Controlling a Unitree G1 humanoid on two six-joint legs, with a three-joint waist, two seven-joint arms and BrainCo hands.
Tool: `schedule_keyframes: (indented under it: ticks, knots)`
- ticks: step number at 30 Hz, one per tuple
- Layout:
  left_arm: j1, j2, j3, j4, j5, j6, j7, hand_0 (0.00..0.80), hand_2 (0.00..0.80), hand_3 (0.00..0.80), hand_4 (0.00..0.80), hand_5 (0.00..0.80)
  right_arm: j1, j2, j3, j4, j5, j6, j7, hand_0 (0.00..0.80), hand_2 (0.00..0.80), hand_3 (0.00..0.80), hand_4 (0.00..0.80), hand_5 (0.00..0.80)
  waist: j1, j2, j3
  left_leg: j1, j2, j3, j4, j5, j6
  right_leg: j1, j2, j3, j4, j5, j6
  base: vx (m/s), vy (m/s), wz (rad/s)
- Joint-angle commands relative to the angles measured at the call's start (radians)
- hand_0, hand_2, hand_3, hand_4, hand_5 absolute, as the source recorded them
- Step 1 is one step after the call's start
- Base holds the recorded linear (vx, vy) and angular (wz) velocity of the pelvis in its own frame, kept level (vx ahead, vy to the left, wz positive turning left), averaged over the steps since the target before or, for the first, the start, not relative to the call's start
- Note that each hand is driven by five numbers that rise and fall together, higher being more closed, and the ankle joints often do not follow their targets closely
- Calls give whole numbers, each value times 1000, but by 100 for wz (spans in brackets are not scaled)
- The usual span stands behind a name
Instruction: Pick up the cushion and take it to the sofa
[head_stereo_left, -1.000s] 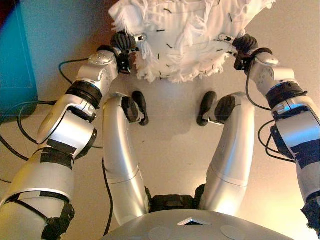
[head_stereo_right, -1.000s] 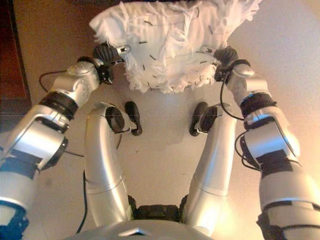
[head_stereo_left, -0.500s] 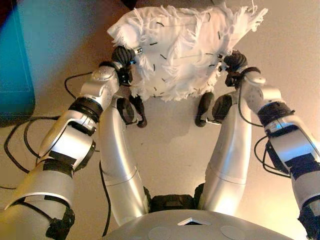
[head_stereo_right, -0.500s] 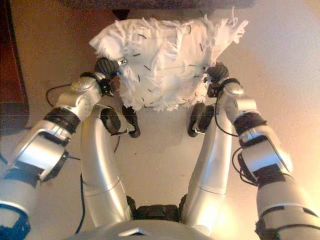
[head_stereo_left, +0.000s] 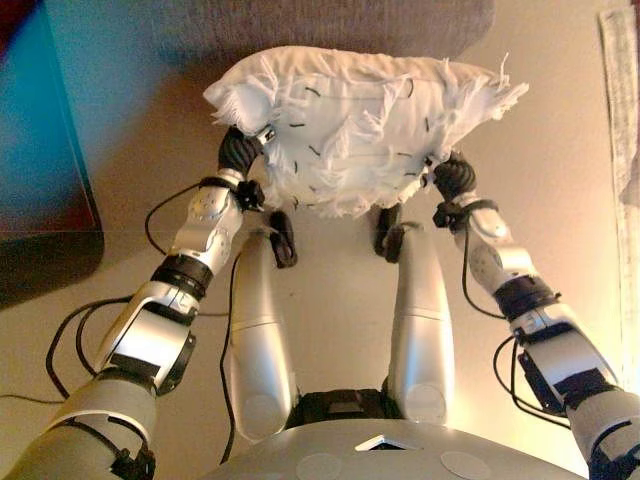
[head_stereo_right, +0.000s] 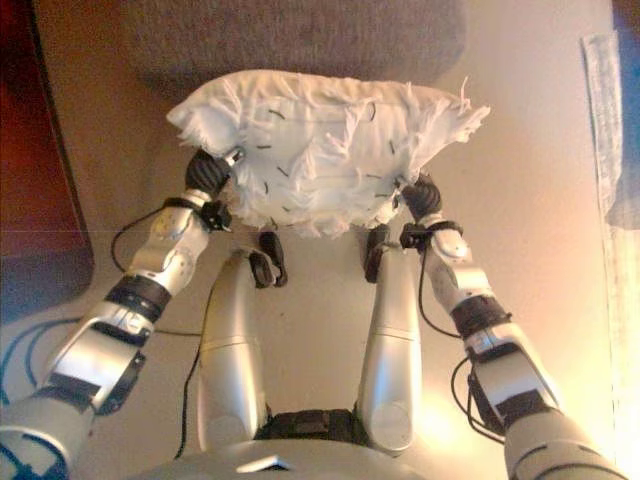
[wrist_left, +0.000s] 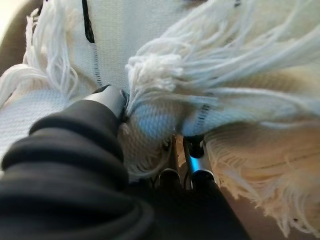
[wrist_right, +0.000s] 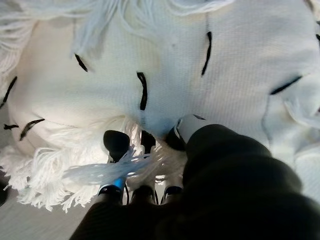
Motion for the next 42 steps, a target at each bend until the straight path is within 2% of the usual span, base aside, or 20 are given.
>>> schedule_keyframes:
  ticks: [1, 10, 12, 15, 18, 23, 28, 32, 35, 38, 40, 42]
  knots:
    - [15, -105, -17, -111, 22, -83, -90, 800, 800, 800, 800, 800, 27, 55, 3, -116, -55, -110, 65, 800, 800, 800, 800, 800, 41, 29, -164, 145, -43, 8, -146, 5, 7, 176, -30, -16, -136, 136, -22, 78, 5, 18]
    - [154, -102, 24, -214, 103, -85, -50, 800, 800, 800, 800, 800, 190, 59, -53, -232, -96, -165, 69, 800, 800, 800, 800, 800, 49, 12, -255, 439, -99, -5, -490, 111, 6, 467, -27, -64, -479, 229, 28, 69, 25, -1]
    - [196, -102, 43, -245, 122, -72, -43, 800, 800, 800, 800, 800, 219, 56, -64, -260, -129, -151, 60, 800, 800, 800, 800, 800, 50, 6, -295, 502, -108, 1, -584, 163, 9, 534, -26, -78, -570, 270, 33, 98, 26, -10]
    - [256, -100, 73, -296, 148, -46, -35, 800, 800, 800, 800, 800, 259, 58, -70, -304, -155, -125, 48, 800, 800, 800, 800, 800, 57, 1, -358, 610, -119, -1, -706, 200, 5, 640, -15, -83, -678, 296, 51, 162, 29, -8]
    - [308, -102, 99, -339, 171, -6, -41, 800, 800, 800, 800, 800, 292, 80, -78, -319, -127, -95, 61, 800, 800, 800, 800, 800, 64, -7, -430, 709, -127, 7, -814, 226, 3, 732, -2, -85, -785, 328, 71, 178, 34, -7]
    - [326, -88, 129, -348, 168, 29, -27, 800, 800, 800, 800, 800, 254, 113, -40, -268, -143, -40, 45, 800, 800, 800, 800, 800, 60, -14, -501, 804, -121, 46, -907, 246, 0, 794, 24, -69, -869, 366, 76, 66, 41, -6]
    - [320, -87, 155, -305, 170, 53, -16, 800, 800, 800, 800, 800, 221, 131, -6, -214, -112, 6, 56, 800, 800, 800, 800, 800, 39, -16, -529, 857, -119, 81, -953, 249, 7, 811, 35, -29, -876, 376, 76, 38, 104, -25]
    - [300, -78, 161, -247, 151, 48, -46, 800, 800, 800, 800, 800, 172, 157, -1, -159, -17, 37, 65, 800, 800, 800, 800, 800, 31, -16, -523, 862, -130, 92, -931, 229, 23, 787, 12, 3, -795, 414, 77, -12, 115, -23]
    - [257, -71, 137, -206, 115, 50, -66, 800, 800, 800, 800, 800, 158, 167, 6, -132, -14, 36, 44, 800, 800, 800, 800, 800, 28, -7, -503, 847, -145, 71, -893, 214, 46, 744, -3, 35, -626, 469, 69, -16, 116, -9]
    - [228, -68, 106, -194, 92, 52, -77, 800, 800, 800, 800, 800, 160, 156, 25, -132, -11, 35, 12, 800, 800, 800, 800, 800, 24, 8, -478, 846, -145, 51, -872, 202, 53, 662, -1, 58, -441, 532, 65, -14, 118, 13]
    - [218, -75, 97, -183, 85, 51, -94, 800, 800, 800, 800, 800, 167, 142, 21, -114, -5, 37, 16, 800, 800, 800, 800, 800, 14, 2, -464, 869, -151, 31, -876, 199, 50, 627, 14, 69, -440, 572, 79, 113, 44, 26]
    - [216, -86, 86, -181, 92, 52, -90, 800, 800, 800, 800, 800, 177, 134, 12, -105, -6, 44, 18, 800, 800, 800, 800, 800, -2, -17, -457, 896, -164, 13, -878, 190, 45, 627, 34, 70, -555, 584, 91, 235, -87, 25]
